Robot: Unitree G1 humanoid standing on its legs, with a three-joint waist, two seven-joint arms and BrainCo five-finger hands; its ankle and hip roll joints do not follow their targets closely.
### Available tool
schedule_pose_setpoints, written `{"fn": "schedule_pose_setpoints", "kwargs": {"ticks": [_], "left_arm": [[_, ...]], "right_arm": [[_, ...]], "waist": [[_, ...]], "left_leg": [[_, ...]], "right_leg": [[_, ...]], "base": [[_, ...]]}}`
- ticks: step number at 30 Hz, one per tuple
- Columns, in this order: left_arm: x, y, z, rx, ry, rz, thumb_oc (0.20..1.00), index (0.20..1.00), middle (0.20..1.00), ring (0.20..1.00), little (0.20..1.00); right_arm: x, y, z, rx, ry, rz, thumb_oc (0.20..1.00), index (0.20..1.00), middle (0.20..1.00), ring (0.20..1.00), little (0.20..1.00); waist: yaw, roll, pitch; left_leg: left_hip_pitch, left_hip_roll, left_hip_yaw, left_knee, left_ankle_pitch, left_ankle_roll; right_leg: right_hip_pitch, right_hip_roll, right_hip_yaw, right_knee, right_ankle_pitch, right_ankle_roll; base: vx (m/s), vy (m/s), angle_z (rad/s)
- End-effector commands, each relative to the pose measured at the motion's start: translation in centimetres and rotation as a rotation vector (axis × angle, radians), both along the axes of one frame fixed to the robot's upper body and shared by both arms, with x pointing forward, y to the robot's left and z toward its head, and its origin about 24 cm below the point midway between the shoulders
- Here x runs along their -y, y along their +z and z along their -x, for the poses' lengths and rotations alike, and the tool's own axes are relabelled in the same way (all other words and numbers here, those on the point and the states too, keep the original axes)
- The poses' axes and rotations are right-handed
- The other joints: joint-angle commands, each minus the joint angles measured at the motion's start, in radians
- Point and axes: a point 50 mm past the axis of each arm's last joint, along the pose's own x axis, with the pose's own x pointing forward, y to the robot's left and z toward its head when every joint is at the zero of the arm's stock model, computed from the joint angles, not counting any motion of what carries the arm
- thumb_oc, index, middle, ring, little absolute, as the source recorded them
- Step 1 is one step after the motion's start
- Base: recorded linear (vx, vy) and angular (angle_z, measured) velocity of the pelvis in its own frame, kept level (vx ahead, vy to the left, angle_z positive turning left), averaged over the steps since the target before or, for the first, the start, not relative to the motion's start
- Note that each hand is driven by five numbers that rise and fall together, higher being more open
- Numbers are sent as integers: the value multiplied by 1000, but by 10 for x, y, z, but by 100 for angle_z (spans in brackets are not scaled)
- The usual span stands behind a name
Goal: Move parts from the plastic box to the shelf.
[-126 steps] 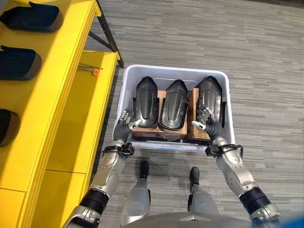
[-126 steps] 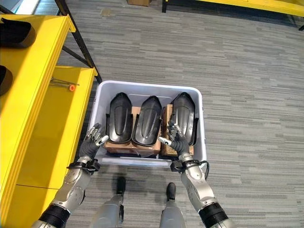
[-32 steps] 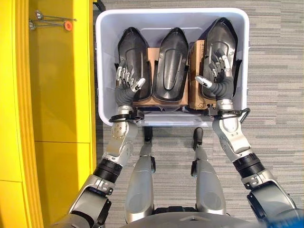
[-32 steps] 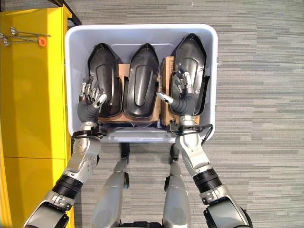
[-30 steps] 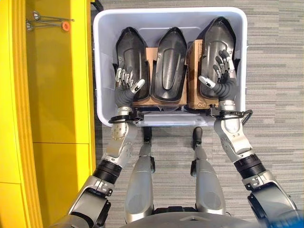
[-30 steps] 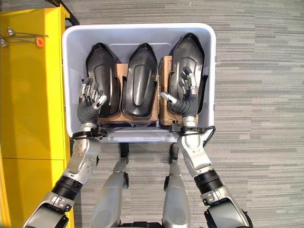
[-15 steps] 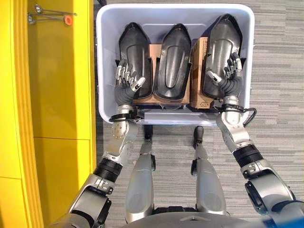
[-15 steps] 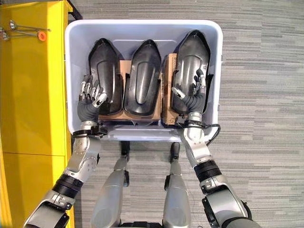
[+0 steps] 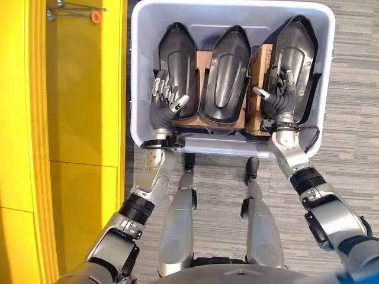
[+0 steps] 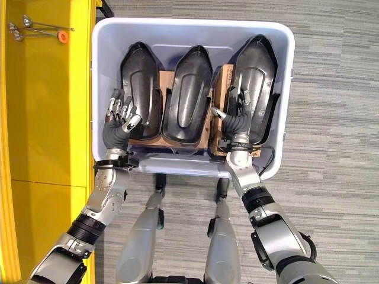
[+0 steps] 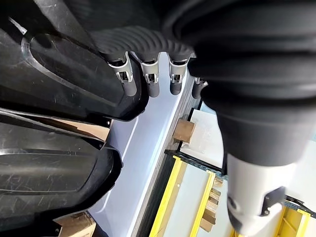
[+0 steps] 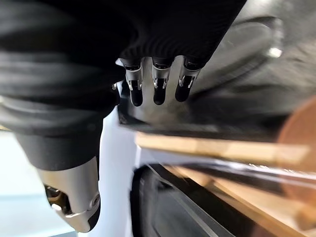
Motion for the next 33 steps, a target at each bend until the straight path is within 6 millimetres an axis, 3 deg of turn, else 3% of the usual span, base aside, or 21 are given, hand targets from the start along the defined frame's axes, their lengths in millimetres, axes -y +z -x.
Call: {"fn": "schedule_pose_setpoints", "kwargs": {"ticks": [1,10,21,27,33], "left_arm": [[4,26,4,143,-35,19,1000,1000,1000,1000,1000],[1,23,4,131,-19,21,1000,1000,1000,1000,1000],[-1,20,5,120,-3,23,1000,1000,1000,1000,1000],[-4,20,5,122,11,28,1000,1000,1000,1000,1000],[-7,20,5,122,35,24,1000,1000,1000,1000,1000]], "right_arm": [[-4,5,0,27,40,39,1000,1000,1000,1000,1000],[-31,-36,15,-103,175,30,1000,1000,1000,1000,1000],[-37,-43,23,-115,215,41,1000,1000,1000,1000,1000],[-31,-31,24,-50,188,4,1000,1000,1000,1000,1000],[-10,5,34,144,123,-70,1000,1000,1000,1000,1000]], "waist": [[-5,9,-28],[-19,-6,-27],[-32,-14,-30],[-39,-18,-30],[-55,-28,-32]], "left_leg": [[-43,29,7,104,-36,-23],[-41,27,8,103,-40,-19],[-41,27,14,101,-41,-18],[-41,29,15,102,-42,-17],[-39,33,20,108,-53,-16]], "right_leg": [[-10,-47,20,108,7,33],[-19,-43,28,120,3,32],[-25,-40,36,121,2,31],[-26,-38,37,120,2,31],[-27,-34,43,120,-2,31]], "base": [[0,0,0],[0,0,0],[0,0,0],[0,0,0],[0,0,0]]}}
